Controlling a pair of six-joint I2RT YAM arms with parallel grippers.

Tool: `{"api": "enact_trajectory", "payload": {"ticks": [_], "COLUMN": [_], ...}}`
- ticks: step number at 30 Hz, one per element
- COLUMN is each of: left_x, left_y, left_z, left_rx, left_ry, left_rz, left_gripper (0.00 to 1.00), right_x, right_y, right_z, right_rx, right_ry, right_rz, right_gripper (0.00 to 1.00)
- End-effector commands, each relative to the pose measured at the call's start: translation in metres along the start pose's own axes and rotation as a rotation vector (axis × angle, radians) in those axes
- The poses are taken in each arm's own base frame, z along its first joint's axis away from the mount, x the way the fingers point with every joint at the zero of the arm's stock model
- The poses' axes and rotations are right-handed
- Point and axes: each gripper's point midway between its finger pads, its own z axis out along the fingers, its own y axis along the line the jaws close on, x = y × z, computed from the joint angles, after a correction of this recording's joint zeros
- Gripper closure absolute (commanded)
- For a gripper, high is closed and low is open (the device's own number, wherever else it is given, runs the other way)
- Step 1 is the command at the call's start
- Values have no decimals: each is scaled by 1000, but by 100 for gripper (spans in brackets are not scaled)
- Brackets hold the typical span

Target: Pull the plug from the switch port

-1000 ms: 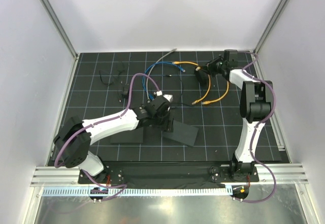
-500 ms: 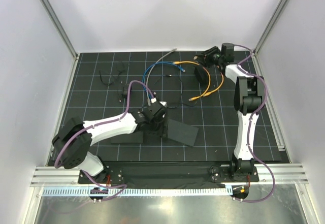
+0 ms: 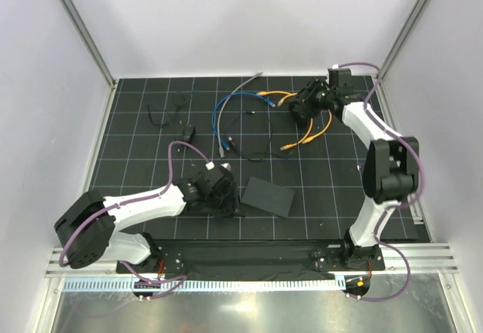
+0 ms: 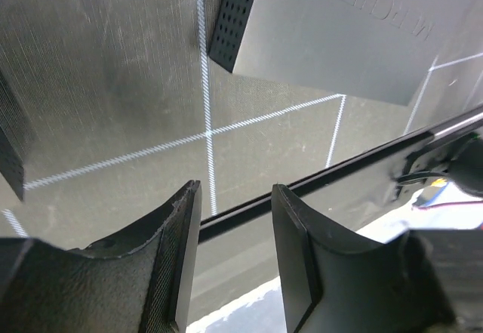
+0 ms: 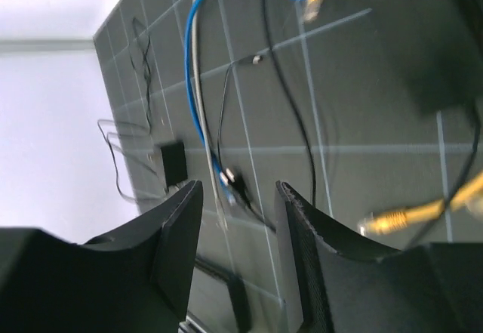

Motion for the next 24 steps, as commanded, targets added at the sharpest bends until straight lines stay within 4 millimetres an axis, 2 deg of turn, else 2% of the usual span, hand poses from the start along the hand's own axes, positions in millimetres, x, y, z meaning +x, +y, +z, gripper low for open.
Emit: {"api": "enact_trajectory", "payload": {"ticks": [1,4,5,6,8,9,11,12,14,15,19,21,24], "left_x": [-9,-8,-7,-4,-3,0,3,6,7,8,3,3,2], "left_y": [-30,-38,-40,-40,-43,-44,-43,-44,-38,-38,-42,-41,-43], "left_z": [-8,-11,-10,-8,-5,-3,1,2,7,8,19,30,43], "left_rx": [111,134,137,134,147,149,161,167,164,165,164,138,129], "left_ry": [-57,-73,-74,-65,-63,-58,-69,-71,-85,-84,-96,-84,-77], "left_rz": [-92,-93,-100,-100,-116,-120,-157,-166,-197,-215,-233,-239,-257], "left_gripper": [54,54,54,54,55,57,67,69,71,74,79,85,88], "right_x": [6,32,36,50,66,83,110,129,156,167,190,196,200], "right_y": [-4,-16,-7,-24,-29,-36,-42,-51,-53,-62,-81,-89,-96], "right_z": [-51,-68,-84,-88,-100,-111,-117,-122,-124,-126,-125,-122,-113], "right_rx": [122,135,117,155,160,162,149,144,125,128,128,137,141], "right_ry": [-26,23,4,29,40,55,100,120,159,160,184,209,250], "right_rz": [-221,-235,-258,-251,-274,-276,-283,-291,-337,-348,-362,-374,-385], "right_gripper": [50,50,50,50,50,50,52,54,58,60,71,73,73]}}
